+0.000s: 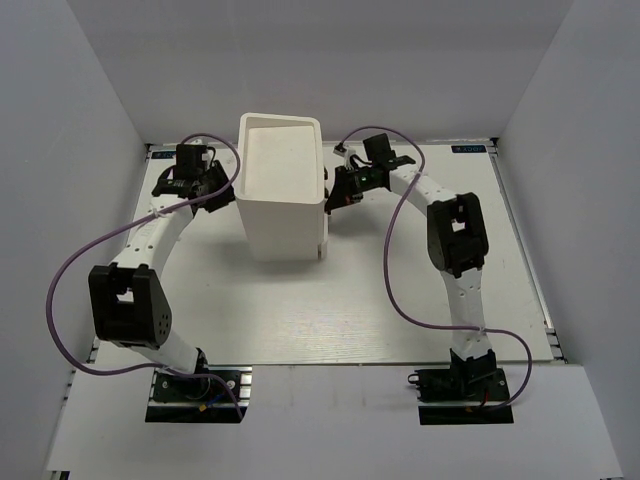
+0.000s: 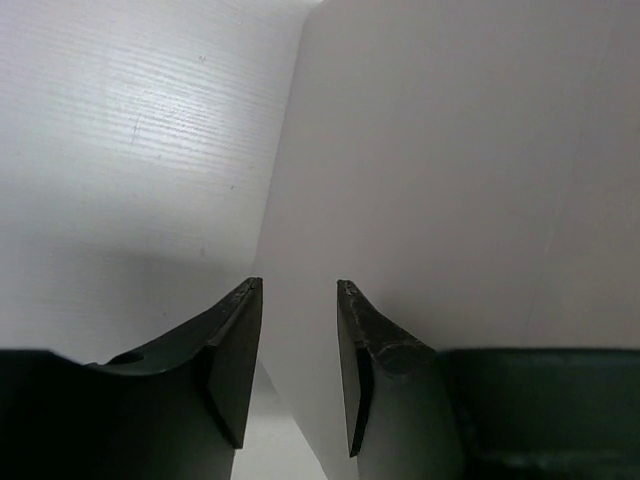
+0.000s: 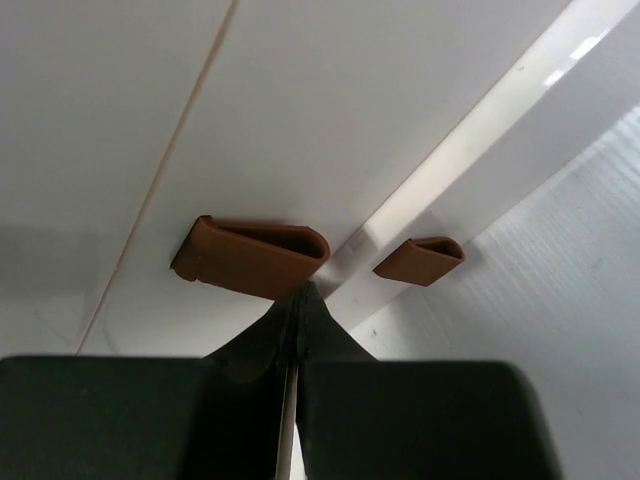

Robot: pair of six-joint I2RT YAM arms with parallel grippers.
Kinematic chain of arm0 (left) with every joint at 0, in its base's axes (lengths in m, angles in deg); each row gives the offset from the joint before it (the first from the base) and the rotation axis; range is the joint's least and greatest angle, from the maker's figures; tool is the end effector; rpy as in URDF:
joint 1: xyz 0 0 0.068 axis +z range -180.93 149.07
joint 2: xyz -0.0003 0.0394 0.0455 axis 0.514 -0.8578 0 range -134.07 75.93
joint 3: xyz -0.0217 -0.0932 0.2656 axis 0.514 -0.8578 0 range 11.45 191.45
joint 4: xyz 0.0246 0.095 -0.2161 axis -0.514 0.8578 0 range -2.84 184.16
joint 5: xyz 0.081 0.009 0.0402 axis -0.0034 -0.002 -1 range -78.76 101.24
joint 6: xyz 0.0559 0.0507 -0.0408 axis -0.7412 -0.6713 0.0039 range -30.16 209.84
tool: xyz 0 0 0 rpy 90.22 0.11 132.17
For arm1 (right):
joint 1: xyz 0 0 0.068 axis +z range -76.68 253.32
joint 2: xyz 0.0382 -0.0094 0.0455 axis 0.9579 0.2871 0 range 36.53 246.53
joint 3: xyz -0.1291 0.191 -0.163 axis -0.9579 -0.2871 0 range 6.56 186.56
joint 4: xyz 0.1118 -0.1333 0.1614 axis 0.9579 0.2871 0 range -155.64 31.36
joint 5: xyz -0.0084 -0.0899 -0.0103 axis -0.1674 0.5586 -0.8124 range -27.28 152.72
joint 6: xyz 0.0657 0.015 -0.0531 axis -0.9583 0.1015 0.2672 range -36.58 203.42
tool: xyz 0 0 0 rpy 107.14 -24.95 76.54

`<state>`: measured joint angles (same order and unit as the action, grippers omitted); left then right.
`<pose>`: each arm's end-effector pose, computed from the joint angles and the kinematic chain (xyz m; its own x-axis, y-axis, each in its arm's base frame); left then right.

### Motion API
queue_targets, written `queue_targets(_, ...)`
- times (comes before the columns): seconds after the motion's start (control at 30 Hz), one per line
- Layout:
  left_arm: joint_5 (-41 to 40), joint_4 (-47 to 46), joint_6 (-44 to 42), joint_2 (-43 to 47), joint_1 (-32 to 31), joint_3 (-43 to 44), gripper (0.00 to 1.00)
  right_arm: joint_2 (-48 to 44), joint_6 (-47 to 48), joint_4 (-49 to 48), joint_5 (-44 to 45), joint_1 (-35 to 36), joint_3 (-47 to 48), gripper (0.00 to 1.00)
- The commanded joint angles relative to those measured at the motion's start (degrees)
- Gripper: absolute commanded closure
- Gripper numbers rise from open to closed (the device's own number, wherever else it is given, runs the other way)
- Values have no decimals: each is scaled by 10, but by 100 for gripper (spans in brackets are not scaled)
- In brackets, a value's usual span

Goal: Sort the tools into containers

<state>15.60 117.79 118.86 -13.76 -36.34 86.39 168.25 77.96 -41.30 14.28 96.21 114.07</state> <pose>0.3485 -0.0387 0.2832 -0.6912 -0.4203 -0.5879 -0.2151 0.8962 -0.3880 0.4466 0.2501 0.1897 -0.7554 -0.2504 -0.6056 -0.6454 0.4443 0.6214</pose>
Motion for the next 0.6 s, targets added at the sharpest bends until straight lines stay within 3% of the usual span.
queue_targets(0.0,-22,36,10,32,-7,3,53,-37,22,16,73,20,4,100)
queue_targets(0.07,-36,50,15,43,6,3,50,-73,40,23,151,11,-32,100)
queue_targets(0.13,-41,57,15,52,12,3,50,-89,50,12,165,1,-65,100)
queue_targets(0.3,-17,51,15,58,19,-15,50,-125,47,-20,161,-2,-118,100)
queue_targets(0.57,22,28,15,52,19,-28,49,-67,66,-19,119,21,-98,100)
